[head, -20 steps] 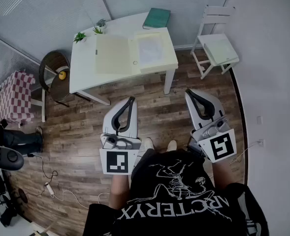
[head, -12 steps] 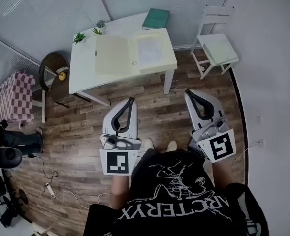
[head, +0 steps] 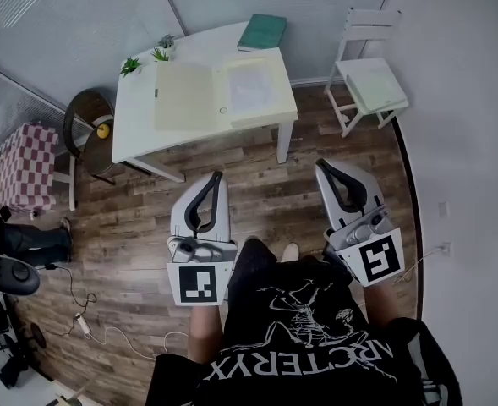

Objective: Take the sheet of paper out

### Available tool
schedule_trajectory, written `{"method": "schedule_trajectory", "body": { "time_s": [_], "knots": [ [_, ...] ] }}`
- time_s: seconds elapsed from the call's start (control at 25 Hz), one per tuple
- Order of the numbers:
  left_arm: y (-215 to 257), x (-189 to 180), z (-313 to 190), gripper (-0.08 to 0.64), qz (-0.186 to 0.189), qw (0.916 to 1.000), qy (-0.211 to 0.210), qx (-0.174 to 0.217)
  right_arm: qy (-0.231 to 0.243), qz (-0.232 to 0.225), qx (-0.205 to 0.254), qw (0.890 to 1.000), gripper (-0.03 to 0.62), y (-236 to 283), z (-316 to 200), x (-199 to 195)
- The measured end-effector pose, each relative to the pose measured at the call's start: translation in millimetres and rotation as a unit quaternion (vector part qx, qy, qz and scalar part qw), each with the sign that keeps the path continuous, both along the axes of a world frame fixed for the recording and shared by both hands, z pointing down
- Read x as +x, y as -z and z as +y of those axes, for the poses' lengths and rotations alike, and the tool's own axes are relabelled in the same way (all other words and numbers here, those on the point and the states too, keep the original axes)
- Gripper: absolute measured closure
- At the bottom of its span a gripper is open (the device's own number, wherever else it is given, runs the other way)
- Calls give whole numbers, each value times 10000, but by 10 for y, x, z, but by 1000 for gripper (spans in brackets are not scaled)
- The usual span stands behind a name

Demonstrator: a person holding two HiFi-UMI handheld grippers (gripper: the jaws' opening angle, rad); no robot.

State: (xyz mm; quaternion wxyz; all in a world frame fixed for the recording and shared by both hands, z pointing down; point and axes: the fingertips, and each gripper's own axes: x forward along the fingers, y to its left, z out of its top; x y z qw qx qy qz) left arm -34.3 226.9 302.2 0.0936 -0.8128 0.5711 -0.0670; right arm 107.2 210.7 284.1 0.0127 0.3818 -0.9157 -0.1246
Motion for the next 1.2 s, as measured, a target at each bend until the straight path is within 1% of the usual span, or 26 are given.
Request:
{"method": "schedule_trajectory", "body": {
  "time_s": [0.16,0.28,0.4,0.48,0.6,0.68,0.8,0.92,1.0,1.08,1.2],
  "knots": [
    [-37,70,-119,549,-47,10000,75,-9,33,-33,-47,10000,580,-54,-126,86],
    [-103,48,-352,549,-46,9999,92,-36,130,5,-102,9999,580,-135,-356,34],
    [-206,-63,-739,549,27,9999,94,-99,166,56,-184,9997,580,-221,-729,-113],
    [-264,-190,-1050,549,7,9999,43,-123,137,113,-197,9996,580,-259,-1030,-245],
    [-335,-413,-1604,549,28,9999,-69,-142,-22,150,-233,9996,580,-289,-1550,-455],
    [-378,-557,-1965,549,59,9995,-150,-255,-132,134,-270,9995,580,-272,-1902,-609],
    [-425,-785,-2431,549,-96,9983,-340,-456,-220,140,-271,9993,580,-226,-2381,-878],
    [-423,-957,-2836,549,-8,9978,-472,-464,-328,226,-342,9986,580,-243,-2757,-1074],
    [-454,-1014,-3066,549,-80,9973,-579,-451,-422,332,-377,9978,580,-281,-2958,-1129],
    [-527,-1036,-3234,549,-133,9964,-622,-552,-513,340,-427,9972,580,-301,-3115,-1124],
    [-602,-1014,-3415,549,-11,9953,-645,-723,-584,289,-483,9967,580,-307,-3296,-1055]
  ]
}}
